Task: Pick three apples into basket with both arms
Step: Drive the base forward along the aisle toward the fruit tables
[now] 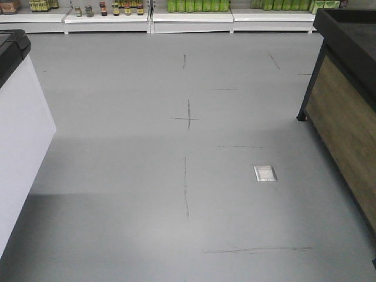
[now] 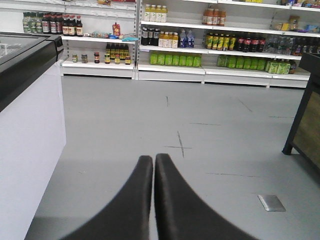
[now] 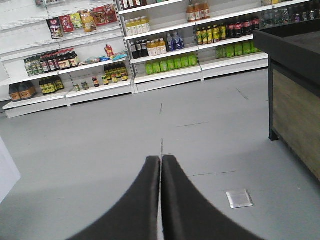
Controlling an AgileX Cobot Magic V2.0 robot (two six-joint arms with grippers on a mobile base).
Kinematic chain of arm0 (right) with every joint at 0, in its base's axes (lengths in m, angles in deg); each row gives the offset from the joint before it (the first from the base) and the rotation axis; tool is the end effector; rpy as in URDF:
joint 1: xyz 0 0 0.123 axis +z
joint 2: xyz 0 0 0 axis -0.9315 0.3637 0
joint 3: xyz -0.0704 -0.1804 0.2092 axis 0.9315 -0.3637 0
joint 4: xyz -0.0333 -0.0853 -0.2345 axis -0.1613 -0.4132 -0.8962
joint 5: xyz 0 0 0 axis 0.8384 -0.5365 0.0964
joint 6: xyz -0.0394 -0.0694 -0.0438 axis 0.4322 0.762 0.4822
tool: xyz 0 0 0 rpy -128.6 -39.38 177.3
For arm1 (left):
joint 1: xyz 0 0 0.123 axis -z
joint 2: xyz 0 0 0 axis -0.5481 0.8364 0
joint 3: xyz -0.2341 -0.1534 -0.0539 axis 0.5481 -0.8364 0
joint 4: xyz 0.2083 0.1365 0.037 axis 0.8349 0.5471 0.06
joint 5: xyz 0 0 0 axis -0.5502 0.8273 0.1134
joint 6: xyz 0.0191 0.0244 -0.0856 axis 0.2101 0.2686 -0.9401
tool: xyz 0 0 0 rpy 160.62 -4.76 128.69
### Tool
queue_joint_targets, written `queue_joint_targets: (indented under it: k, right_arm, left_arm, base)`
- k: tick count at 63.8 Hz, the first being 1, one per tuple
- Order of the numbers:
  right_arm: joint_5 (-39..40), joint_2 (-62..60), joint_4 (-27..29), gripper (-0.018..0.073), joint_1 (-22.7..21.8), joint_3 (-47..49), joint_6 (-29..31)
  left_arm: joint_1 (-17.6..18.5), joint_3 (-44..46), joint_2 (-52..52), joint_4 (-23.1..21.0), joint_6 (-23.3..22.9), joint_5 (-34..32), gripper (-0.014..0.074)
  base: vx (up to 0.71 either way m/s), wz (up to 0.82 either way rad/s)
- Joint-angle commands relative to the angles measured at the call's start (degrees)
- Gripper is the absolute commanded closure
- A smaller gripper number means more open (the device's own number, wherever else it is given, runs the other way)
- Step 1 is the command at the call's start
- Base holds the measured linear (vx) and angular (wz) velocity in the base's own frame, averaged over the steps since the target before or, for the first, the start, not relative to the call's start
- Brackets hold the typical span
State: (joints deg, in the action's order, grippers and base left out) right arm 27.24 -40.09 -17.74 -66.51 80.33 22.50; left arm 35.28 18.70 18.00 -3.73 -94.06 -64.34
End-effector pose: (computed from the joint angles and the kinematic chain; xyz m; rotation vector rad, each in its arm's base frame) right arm 0.0565 0.0010 0.1918 0.1166 1.6363 0.1474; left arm 0.0562 -0.0012 0.1886 -0.0738 1.6764 -0.1071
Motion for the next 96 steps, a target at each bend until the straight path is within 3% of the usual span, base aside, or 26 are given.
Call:
queue_joint_targets:
  k: [1, 96]
  right_arm:
    - [4.49, -0.74, -0.62, 0.0568, -0.34, -0.72, 0.23]
    - [4.49, -0.74, -0.62, 0.0568, -0.34, -0.72, 0.23]
  left_arm:
    - [-0.12, -0.31, -0.85, -0.45, -0.53, -4.08, 0.0603]
    - [-0.12, -0.31, -0.85, -0.45, -0.53, -4.08, 0.0603]
  base:
    - [0.0, 0.0]
    - [0.0, 0.0]
